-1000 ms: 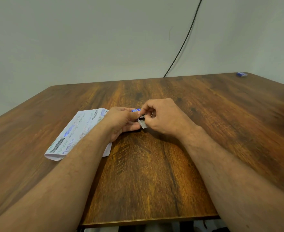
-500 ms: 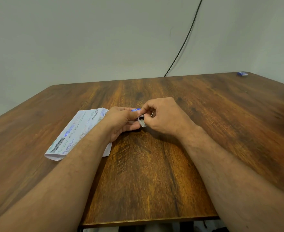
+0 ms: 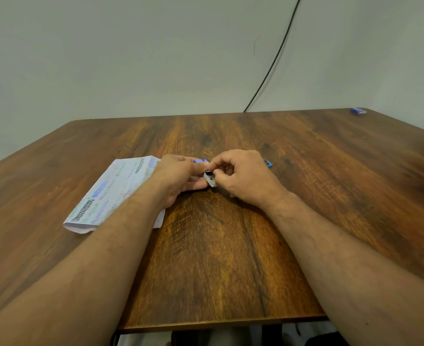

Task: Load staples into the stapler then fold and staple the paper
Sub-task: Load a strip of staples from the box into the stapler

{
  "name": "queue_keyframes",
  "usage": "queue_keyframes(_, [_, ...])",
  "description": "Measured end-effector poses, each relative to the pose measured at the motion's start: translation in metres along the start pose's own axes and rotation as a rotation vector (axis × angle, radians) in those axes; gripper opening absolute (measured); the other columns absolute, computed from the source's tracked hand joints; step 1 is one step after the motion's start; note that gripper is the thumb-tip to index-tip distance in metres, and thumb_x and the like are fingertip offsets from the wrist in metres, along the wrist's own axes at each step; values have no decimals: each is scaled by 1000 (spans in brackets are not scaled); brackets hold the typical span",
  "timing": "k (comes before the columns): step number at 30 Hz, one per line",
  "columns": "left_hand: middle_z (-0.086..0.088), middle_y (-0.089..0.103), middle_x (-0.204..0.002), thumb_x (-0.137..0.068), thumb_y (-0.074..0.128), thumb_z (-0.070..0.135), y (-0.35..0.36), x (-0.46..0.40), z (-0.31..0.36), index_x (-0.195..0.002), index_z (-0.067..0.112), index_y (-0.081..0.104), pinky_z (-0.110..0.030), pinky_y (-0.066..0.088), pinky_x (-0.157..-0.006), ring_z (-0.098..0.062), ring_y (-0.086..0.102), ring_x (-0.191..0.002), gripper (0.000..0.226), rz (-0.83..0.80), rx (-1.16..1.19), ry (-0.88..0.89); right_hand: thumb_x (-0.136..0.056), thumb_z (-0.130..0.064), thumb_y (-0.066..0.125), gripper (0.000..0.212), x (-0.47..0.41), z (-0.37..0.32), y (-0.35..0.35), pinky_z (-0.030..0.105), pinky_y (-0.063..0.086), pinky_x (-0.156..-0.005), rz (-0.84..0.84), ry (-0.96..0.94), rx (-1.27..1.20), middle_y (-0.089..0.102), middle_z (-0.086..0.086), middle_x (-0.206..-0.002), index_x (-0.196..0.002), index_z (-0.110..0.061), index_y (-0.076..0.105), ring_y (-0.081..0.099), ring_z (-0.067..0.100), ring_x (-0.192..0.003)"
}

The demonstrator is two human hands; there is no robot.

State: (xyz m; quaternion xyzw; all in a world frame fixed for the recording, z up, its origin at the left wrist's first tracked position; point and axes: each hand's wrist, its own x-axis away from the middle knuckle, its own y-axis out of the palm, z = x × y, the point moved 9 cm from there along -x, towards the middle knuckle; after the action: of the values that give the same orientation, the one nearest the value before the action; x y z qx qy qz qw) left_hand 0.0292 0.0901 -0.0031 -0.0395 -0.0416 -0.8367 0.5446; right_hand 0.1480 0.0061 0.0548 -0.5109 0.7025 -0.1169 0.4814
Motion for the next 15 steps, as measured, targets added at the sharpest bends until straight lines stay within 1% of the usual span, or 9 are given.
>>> queue_keyframes(4, [-21, 76, -97, -89, 73, 6, 1, 1, 1, -113, -3, 68, -27, 64, -69, -23, 77, -77, 26, 11, -25, 7, -84, -9, 63, 22, 1, 9, 2, 17, 46, -57, 12, 70, -70, 59, -24, -49, -89, -22, 79, 63, -5, -53])
queue_keyframes(5, [-20, 77, -97, -89, 72, 6, 1, 2, 1, -112, -2, 68, -27, 64, -68, -23, 77, -77, 25, 13, -25, 2, -84, -9, 63, 22, 2, 10, 2, 18, 47, -54, 21, 86, -93, 61, -24, -49, -88, -23, 79, 63, 0, -49])
queue_keyframes(7, [-18, 77, -93, -90, 72, 6, 1, 2, 1, -112, -1, 67, -27, 64, -68, -23, 78, -76, 24, 21, -30, 1, -84, -9, 63, 22, 3, 14, -2, 20, 46, -45, 60, 134, -157, 63, -16, -49, -84, -24, 78, 60, 10, -38])
queue_keyframes(9, [-17, 75, -91, -90, 72, 5, 0, 2, 2, -114, 1, 64, -28, 64, -66, -20, 77, -71, 26, 37, -17, 12, -86, -9, 64, 18, 4, 20, -7, 20, 45, -40, 100, 199, -240, 64, -11, -50, -84, -20, 77, 58, 13, -34])
queue_keyframes(12, [-14, 73, -95, -90, 71, 5, -1, 4, 5, -121, 5, 58, -25, 61, -58, -16, 75, -64, 34, 59, 42, 56, -89, -9, 64, 11, 5, 30, -11, 20, 44, -39, 143, 296, -367, 68, -1, -54, -88, -15, 74, 58, 14, -35])
queue_keyframes(14, [-11, 72, -96, -92, 69, 5, -2, 6, 9, -126, 5, 57, -23, 60, -57, -13, 72, -60, 36, 62, 89, 103, -89, -6, 64, 10, 5, 34, -11, 22, 46, -38, 173, 324, -428, 73, 9, -63, -87, -14, 70, 62, 15, -40])
queue_keyframes(15, [-10, 72, -96, -94, 67, 5, -3, 7, 10, -127, 6, 57, -23, 59, -56, -12, 71, -58, 35, 63, 118, 123, -89, -4, 64, 10, 5, 35, -12, 25, 49, -39, 190, 328, -454, 74, 13, -69, -86, -12, 68, 66, 17, -44])
